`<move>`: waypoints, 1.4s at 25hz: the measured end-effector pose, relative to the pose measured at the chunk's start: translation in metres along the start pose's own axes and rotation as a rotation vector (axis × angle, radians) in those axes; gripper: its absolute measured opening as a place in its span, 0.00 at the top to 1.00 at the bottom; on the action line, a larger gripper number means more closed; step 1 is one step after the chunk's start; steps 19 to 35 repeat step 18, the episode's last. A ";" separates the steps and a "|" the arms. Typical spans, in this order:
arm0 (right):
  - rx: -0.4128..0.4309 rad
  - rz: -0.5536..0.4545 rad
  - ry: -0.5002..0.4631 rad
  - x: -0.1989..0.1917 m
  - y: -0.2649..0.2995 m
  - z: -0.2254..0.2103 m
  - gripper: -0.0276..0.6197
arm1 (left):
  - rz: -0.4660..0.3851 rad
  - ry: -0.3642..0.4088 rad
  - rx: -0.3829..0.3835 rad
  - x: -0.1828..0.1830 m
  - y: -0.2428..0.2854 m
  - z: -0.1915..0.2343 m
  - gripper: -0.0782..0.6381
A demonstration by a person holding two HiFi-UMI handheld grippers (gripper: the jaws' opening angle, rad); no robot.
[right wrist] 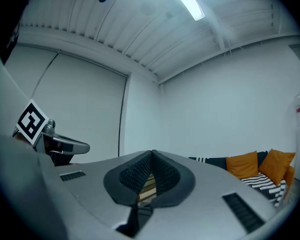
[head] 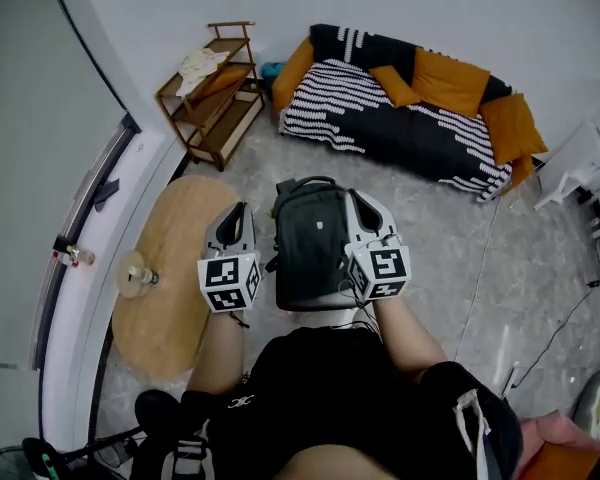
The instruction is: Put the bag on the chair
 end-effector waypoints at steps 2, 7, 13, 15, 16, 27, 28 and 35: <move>-0.013 -0.004 0.005 -0.004 -0.012 0.009 0.94 | -0.006 0.006 -0.016 -0.003 -0.010 -0.001 0.84; -0.056 -0.020 0.034 -0.012 -0.039 0.039 0.94 | -0.004 0.021 -0.075 -0.015 -0.037 0.003 0.84; -0.096 -0.013 0.043 -0.013 -0.065 0.056 0.94 | -0.021 0.015 -0.129 -0.017 -0.062 -0.001 0.84; -0.106 -0.017 0.043 -0.015 -0.072 0.060 0.94 | -0.024 0.017 -0.139 -0.021 -0.068 -0.003 0.84; -0.112 -0.018 0.041 -0.016 -0.075 0.060 0.94 | -0.023 0.018 -0.145 -0.022 -0.070 -0.004 0.84; -0.123 -0.018 0.032 -0.018 -0.082 0.061 0.94 | -0.021 0.018 -0.157 -0.024 -0.074 -0.008 0.84; -0.123 -0.018 0.032 -0.018 -0.082 0.061 0.94 | -0.021 0.018 -0.157 -0.024 -0.074 -0.008 0.84; -0.123 -0.018 0.032 -0.018 -0.082 0.061 0.94 | -0.021 0.018 -0.157 -0.024 -0.074 -0.008 0.84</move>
Point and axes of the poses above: the fingertips, and each gripper's own axes: y forward along the fingers, z to its left, x out of its top, the point moved 9 cm from there along -y, backward along the fingers, and after that the axes turned 10 degrees about y, right-handed, at the moved point
